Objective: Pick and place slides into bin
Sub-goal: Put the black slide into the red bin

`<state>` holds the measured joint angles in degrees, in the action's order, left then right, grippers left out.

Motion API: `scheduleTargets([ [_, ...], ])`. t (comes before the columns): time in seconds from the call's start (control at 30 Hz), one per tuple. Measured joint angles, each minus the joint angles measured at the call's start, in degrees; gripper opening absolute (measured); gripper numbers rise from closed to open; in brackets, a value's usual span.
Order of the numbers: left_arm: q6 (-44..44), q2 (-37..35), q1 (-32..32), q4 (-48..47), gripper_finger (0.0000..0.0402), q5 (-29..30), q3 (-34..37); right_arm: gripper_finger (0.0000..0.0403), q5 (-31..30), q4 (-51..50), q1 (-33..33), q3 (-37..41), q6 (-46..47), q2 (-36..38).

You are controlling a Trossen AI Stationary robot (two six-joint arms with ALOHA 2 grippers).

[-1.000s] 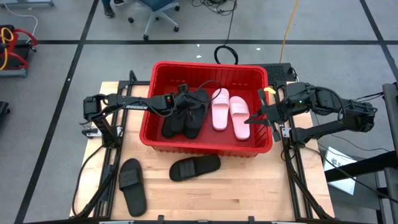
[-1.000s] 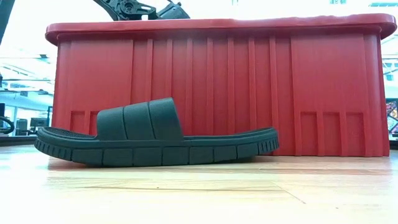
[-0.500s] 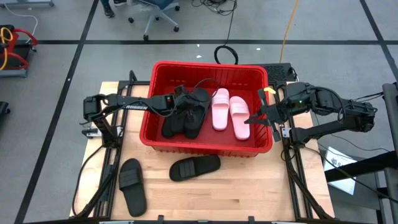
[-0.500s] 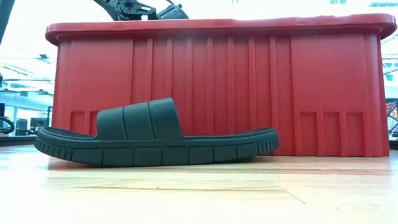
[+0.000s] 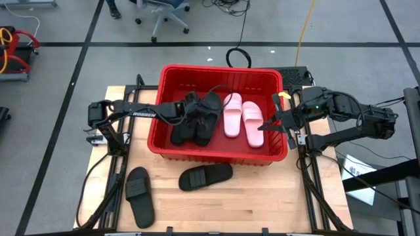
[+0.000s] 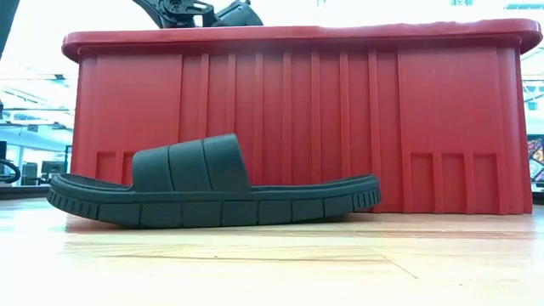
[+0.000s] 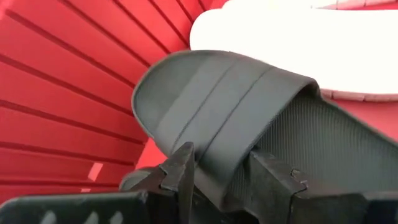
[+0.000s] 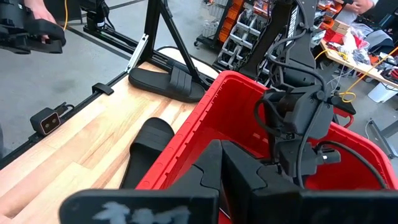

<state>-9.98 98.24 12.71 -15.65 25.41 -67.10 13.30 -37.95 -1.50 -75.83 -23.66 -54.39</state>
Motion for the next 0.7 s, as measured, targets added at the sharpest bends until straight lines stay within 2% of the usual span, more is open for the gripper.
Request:
scheduleTargets([
  [0.27, -0.2, 0.0, 0.0, -3.0, 0.0129, 0.1, -5.7, 0.0, 0.0, 0.0, 0.0, 0.0, 0.0, 0.0],
  [0.57, -0.1, 0.0, 0.0, -12.2, 0.0129, 0.1, -13.4, 0.0, 0.0, 0.0, 0.0, 0.0, 0.0, 0.0],
  [0.7, 1.7, 0.0, 0.0, -13.0, 0.0129, 0.1, -15.3, 0.0, 0.0, 0.0, 0.0, 0.0, 0.0, 0.0],
])
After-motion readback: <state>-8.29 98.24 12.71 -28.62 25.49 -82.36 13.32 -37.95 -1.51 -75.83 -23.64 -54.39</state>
